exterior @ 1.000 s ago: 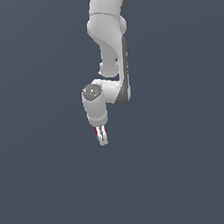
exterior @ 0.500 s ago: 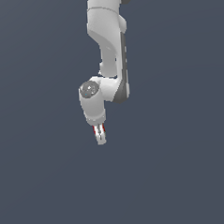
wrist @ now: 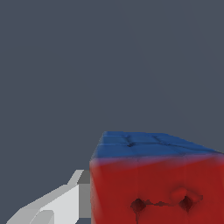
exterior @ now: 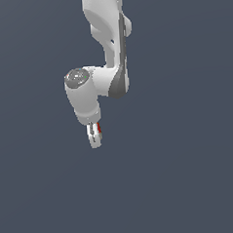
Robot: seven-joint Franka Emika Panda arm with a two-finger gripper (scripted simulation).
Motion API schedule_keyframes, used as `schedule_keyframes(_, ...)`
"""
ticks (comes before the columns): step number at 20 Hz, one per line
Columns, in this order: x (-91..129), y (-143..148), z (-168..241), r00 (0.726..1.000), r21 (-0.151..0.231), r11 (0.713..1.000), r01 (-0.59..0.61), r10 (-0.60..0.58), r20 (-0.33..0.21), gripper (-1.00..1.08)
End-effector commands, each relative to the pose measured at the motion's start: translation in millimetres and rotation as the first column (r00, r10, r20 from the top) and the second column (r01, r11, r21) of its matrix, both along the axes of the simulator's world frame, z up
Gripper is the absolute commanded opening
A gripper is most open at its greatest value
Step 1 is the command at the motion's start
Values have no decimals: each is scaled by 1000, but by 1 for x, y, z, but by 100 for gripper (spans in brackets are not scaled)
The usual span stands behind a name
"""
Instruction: Pick up the object and move it to a goal position.
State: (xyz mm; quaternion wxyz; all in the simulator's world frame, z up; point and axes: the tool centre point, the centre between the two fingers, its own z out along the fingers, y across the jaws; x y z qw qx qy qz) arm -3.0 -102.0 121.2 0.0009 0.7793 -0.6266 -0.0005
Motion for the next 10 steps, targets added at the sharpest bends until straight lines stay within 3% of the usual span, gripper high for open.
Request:
schedule_keyframes(1, 7, -10, 26, 1000, -1, 1000, 1, -1, 2, -100)
schedule_keyframes(10, 31, -47, 115, 1000, -2, 1000, 1, -1, 2, -100)
